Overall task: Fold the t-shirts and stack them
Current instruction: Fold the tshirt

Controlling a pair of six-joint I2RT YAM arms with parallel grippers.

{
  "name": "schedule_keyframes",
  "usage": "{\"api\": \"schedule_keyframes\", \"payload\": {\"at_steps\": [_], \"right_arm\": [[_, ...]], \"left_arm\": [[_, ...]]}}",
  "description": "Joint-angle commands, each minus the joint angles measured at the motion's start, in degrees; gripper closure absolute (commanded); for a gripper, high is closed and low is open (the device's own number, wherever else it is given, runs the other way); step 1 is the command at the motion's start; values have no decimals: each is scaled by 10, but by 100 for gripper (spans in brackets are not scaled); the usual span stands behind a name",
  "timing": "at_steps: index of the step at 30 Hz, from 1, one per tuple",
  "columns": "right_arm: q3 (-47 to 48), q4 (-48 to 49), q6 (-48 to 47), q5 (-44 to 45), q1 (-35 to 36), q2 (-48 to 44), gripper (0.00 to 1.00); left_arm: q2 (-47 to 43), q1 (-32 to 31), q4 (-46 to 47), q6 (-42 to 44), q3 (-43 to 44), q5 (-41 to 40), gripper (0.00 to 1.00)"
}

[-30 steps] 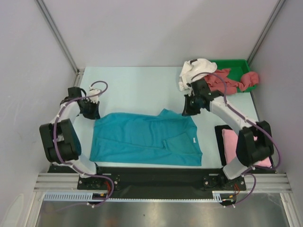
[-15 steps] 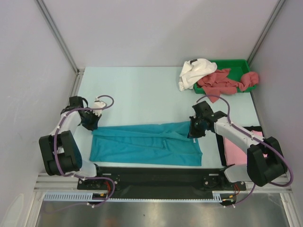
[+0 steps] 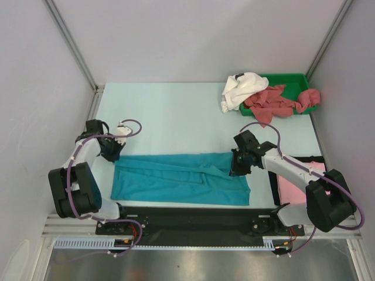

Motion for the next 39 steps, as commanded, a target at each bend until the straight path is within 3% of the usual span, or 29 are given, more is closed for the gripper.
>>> {"api": "schedule_keyframes", "payload": {"at_steps": [1, 11, 18, 20, 23, 24, 26, 29, 33, 39], "right_arm": [[-13, -9, 26, 13, 10, -11, 100], [12, -25, 19, 44, 14, 9, 100], [-9, -12, 21, 30, 16, 7, 100], [-14, -5, 20, 25, 15, 9, 94], [-12, -21, 11, 33, 15, 17, 73], [-11, -28, 7, 39, 16, 17, 58], [-5, -53, 5, 50, 12, 2, 48], [11, -72, -1, 53, 13, -41, 43], [90, -42, -34, 69, 48, -49, 41], [172, 25, -118, -23, 63, 116, 37]], "left_arm": [[-9, -1, 35, 6, 15, -4, 99], [12, -3, 55, -25, 59, 23, 100], [-29, 0, 5, 43, 13, 26, 100], [-33, 12, -28, 61, 7, 27, 93], [-36, 22, -92, 101, 13, 41, 76], [-36, 24, -115, 126, 17, 45, 71], [-41, 27, -189, 160, 37, 57, 60], [-50, 39, -265, 193, 79, 58, 49], [-56, 51, -256, 159, 126, 59, 44], [-29, -7, -123, -6, 104, 31, 40]]}}
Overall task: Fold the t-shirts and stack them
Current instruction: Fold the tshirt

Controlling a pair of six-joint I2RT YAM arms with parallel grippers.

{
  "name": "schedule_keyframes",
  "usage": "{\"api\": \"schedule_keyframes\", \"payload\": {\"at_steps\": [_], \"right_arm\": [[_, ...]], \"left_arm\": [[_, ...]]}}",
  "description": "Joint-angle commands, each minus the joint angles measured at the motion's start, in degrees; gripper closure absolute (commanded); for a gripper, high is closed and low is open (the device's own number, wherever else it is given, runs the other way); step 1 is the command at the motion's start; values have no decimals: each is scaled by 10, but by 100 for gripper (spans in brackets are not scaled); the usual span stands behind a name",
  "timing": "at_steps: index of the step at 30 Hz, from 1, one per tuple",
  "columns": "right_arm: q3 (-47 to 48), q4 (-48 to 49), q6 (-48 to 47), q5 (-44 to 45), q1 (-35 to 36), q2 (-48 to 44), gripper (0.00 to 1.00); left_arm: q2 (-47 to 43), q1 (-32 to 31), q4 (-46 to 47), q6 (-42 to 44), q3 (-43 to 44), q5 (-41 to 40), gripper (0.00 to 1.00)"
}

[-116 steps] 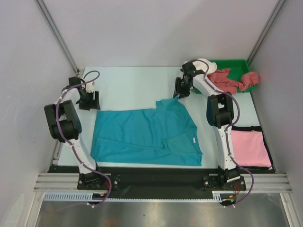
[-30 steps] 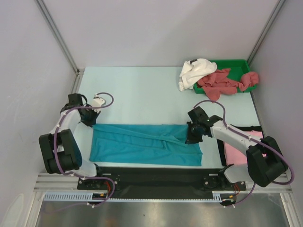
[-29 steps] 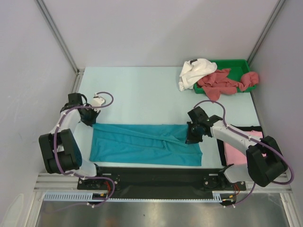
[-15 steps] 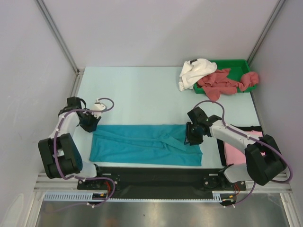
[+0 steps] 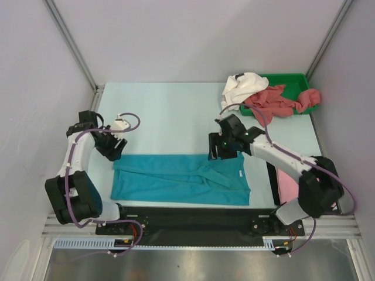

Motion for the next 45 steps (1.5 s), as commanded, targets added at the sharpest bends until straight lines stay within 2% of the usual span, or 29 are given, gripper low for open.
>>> {"api": "schedule_keyframes", "payload": {"at_steps": [1, 3, 9, 10, 13, 14, 17, 22, 25, 28, 32, 37, 40, 41, 42, 43, 44, 45], "right_arm": [[53, 51, -67, -66, 7, 94, 34], [67, 60, -82, -95, 10, 136, 32], [69, 92, -88, -139, 26, 182, 36], [68, 98, -86, -145, 27, 188, 39], [63, 108, -79, -160, 35, 200, 58], [62, 111, -78, -158, 38, 199, 71], [54, 109, -70, -154, 48, 184, 88], [40, 72, -55, -129, 74, 153, 92], [28, 45, -41, -119, 93, 133, 91], [16, 22, -23, -129, 103, 125, 79], [18, 5, -26, -141, 145, 118, 57], [52, -43, -78, -135, 175, 97, 47], [38, -40, -80, -108, 162, 39, 47], [27, -31, -71, -102, 147, 21, 55], [-1, -9, -61, -113, 100, 8, 64], [-17, 5, -31, -116, 74, -7, 89], [-32, 18, -19, -117, 54, -10, 99], [-58, 37, -12, -113, 36, -9, 100]], "left_arm": [[6, -32, 67, -101, -12, 18, 30], [2, -46, 74, -131, -16, 36, 22], [-12, -64, 77, -155, -24, 37, 20], [-12, -64, 82, -157, -27, 34, 20], [-9, -64, 83, -156, -28, 31, 20], [-9, -65, 82, -154, -27, 31, 20], [-8, -64, 83, -152, -28, 28, 20], [-2, -65, 89, -151, -33, 25, 20], [2, -66, 92, -150, -34, 22, 20], [6, -64, 95, -147, -34, 14, 20], [14, -65, 94, -145, -29, 12, 20], [23, -70, 84, -157, -6, 36, 21], [21, -98, 77, -172, 7, 50, 24], [19, -121, 77, -178, 8, 52, 25], [16, -137, 78, -182, 9, 54, 26], [15, -152, 78, -183, 12, 54, 25], [15, -183, 81, -190, 15, 53, 25], [15, -193, 88, -196, 17, 53, 25]]}}
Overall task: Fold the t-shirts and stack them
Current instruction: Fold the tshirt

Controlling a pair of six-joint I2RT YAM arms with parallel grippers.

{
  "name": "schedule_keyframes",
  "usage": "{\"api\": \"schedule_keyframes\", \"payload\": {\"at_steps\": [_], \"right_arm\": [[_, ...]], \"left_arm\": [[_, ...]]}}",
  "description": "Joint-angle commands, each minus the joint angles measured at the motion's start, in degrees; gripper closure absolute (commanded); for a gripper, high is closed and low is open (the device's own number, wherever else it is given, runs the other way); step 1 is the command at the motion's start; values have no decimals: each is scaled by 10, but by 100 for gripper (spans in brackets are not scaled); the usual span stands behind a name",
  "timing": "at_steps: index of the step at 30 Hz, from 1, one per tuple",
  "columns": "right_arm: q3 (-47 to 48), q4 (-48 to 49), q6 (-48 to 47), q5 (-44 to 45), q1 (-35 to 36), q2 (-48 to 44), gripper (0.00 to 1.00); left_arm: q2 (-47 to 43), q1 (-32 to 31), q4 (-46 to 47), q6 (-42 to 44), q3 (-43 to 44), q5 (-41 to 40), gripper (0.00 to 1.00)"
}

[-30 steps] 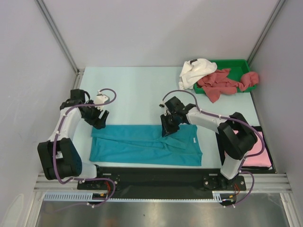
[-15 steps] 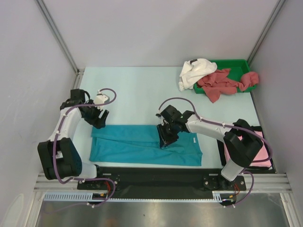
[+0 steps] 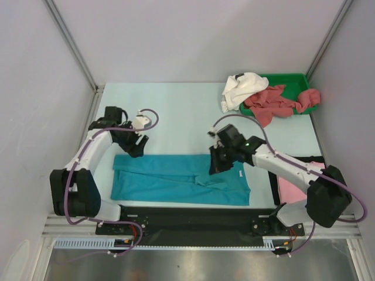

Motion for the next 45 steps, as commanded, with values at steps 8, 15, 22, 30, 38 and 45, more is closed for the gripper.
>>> {"api": "schedule_keyframes", "payload": {"at_steps": [8, 15, 22, 30, 38, 45], "right_arm": [[-69, 21, 10, 53, -58, 73, 100], [-109, 16, 58, 43, -14, 7, 100], [-147, 14, 85, 61, 2, 9, 100], [-89, -59, 58, 99, -77, -85, 97], [-108, 64, 66, 83, -259, -67, 64], [-122, 201, 104, 68, -318, -20, 56]], "left_arm": [[19, -58, 25, -51, 31, 9, 25], [-4, -58, 43, -44, -11, -7, 24], [4, -58, 40, -50, 1, -16, 24], [-24, -166, 20, -79, 59, 51, 30], [5, -471, 91, -41, 16, -6, 29], [51, -489, 193, -71, 46, -73, 30]]}}
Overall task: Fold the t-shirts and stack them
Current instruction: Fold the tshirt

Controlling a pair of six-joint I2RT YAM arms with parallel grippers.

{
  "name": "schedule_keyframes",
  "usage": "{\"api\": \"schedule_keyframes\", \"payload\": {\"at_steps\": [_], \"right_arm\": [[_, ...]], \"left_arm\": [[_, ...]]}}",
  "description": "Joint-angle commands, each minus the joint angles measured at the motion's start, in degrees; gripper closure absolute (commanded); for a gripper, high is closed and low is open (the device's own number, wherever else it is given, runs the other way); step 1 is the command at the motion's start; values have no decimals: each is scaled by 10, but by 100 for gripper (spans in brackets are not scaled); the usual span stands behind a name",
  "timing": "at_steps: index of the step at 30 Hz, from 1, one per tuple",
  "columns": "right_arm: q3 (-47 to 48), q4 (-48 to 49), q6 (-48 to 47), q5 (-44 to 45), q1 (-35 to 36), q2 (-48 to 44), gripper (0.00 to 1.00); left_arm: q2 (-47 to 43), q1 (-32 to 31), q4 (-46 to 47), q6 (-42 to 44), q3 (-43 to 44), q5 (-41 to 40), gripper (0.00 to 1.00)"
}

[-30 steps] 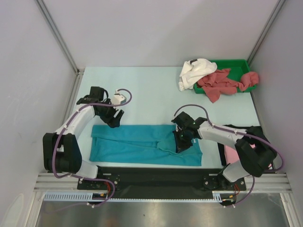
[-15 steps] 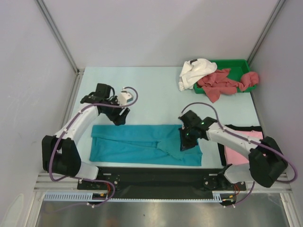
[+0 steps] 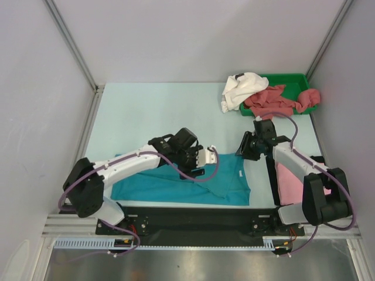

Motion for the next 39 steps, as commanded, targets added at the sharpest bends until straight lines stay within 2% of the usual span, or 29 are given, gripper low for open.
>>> {"api": "schedule_keyframes", "payload": {"at_steps": [1, 3, 5, 9, 10, 12, 13, 16, 26, 28, 30, 32, 34, 36, 39], "right_arm": [[-11, 108, 30, -19, -29, 20, 57], [-11, 131, 41, -26, -31, 45, 59], [-13, 147, 53, -40, -31, 62, 62], [-19, 155, 70, -41, -31, 78, 65], [-21, 161, 74, -51, -31, 79, 69], [-28, 169, 84, -49, -32, 84, 98], [-27, 160, 84, -24, -31, 83, 100], [-41, 144, 84, 3, -43, 74, 100], [-60, 196, 56, 20, -54, 106, 100], [-56, 208, 52, 16, -53, 122, 94], [-47, 207, 47, 25, -52, 127, 82], [-33, 179, 33, 39, -52, 124, 77], [-12, 141, 22, 52, -52, 110, 65], [-3, 114, 12, 61, -48, 73, 60], [-5, 71, 11, 74, -24, 10, 60]], "left_arm": [[28, 30, 107, -44, 41, -83, 30], [42, 42, 158, -62, 37, -111, 29], [64, 69, 186, -90, 34, -104, 28], [114, 103, 200, -124, 36, -97, 27], [123, 114, 199, -127, 37, -98, 27], [168, 123, 182, -131, 51, -112, 30], [176, 128, 180, -130, 51, -117, 33], [205, 131, 173, -136, 48, -137, 38], [229, 134, 159, -146, 46, -156, 43], [230, 134, 157, -145, 47, -155, 43], [229, 136, 158, -146, 48, -149, 43], [227, 137, 153, -146, 52, -142, 42], [224, 137, 146, -145, 54, -134, 41], [221, 137, 144, -145, 56, -127, 40], [221, 137, 140, -147, 60, -116, 39]]}}
